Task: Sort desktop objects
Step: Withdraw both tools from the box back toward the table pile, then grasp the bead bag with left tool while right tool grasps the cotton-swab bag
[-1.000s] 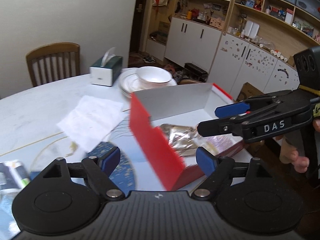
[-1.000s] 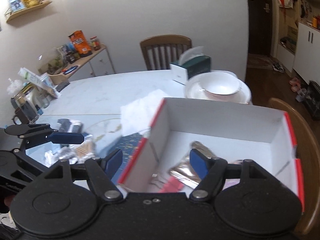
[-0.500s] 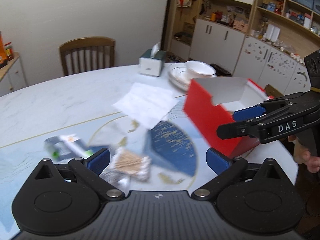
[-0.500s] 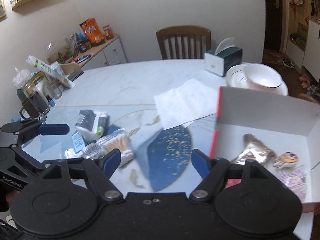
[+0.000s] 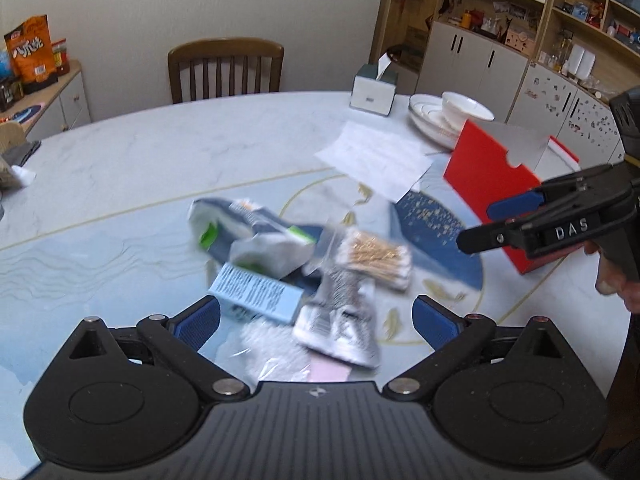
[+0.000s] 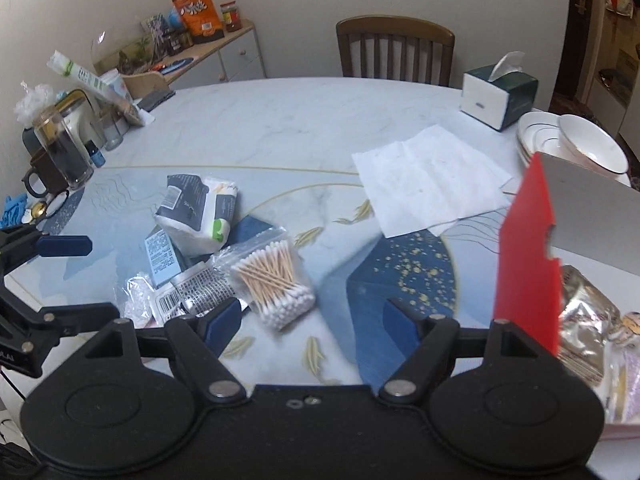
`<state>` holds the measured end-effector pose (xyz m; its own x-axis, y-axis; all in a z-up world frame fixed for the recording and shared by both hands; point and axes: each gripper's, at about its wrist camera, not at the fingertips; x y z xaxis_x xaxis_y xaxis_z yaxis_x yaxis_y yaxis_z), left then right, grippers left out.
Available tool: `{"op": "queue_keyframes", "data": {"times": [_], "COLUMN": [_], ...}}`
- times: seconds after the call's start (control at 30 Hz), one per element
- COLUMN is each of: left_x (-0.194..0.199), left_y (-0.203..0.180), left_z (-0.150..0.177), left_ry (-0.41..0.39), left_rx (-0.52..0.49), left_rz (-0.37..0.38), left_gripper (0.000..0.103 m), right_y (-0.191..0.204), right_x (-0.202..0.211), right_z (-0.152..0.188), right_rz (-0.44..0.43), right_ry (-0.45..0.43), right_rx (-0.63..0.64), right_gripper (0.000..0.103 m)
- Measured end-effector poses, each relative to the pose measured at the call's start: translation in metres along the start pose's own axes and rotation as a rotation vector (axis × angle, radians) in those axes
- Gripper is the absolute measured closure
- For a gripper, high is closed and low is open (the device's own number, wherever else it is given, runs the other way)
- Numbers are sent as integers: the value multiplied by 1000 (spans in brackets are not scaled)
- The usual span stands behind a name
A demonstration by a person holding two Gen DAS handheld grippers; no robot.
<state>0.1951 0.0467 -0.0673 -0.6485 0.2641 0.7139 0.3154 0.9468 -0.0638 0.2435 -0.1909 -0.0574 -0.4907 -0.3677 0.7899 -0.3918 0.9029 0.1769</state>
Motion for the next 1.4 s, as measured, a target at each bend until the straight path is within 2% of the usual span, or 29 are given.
{"op": "queue_keyframes", "data": {"times": [0.4, 0.63, 0.93, 1.2, 1.4], "left_x": [-27, -38, -46, -49, -50], "left_y": [27, 38, 47, 50, 52], "left_z": [18, 23, 23, 25, 26], "left_ry": [96, 132, 136, 140, 144], "left_rx": [6, 53, 92, 127, 146], "left_rz": [3, 15, 18, 66, 91], "left_gripper": [0, 0, 1, 14, 36], "right_y": [16, 20, 23, 23, 23], "right_x": [-47, -68, -86, -93, -96], "right_z": [-10, -15, -18, -20, -22], "right_rz": [18, 17, -9, -25, -36], "right_ry": [85, 128, 159, 172, 170], "right_rx": [79, 127, 166, 171, 170], "right_gripper": [26, 26, 26, 28, 31]}}
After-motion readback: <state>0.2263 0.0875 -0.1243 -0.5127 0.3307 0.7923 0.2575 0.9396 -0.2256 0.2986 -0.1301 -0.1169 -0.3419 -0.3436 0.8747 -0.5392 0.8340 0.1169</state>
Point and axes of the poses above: each gripper's, at about its wrist camera, not at the fingertips, and x roughly against the way its jaws point, y to its left, z to its underside, and after that the axes turned 4 degrees about -x, right-handed
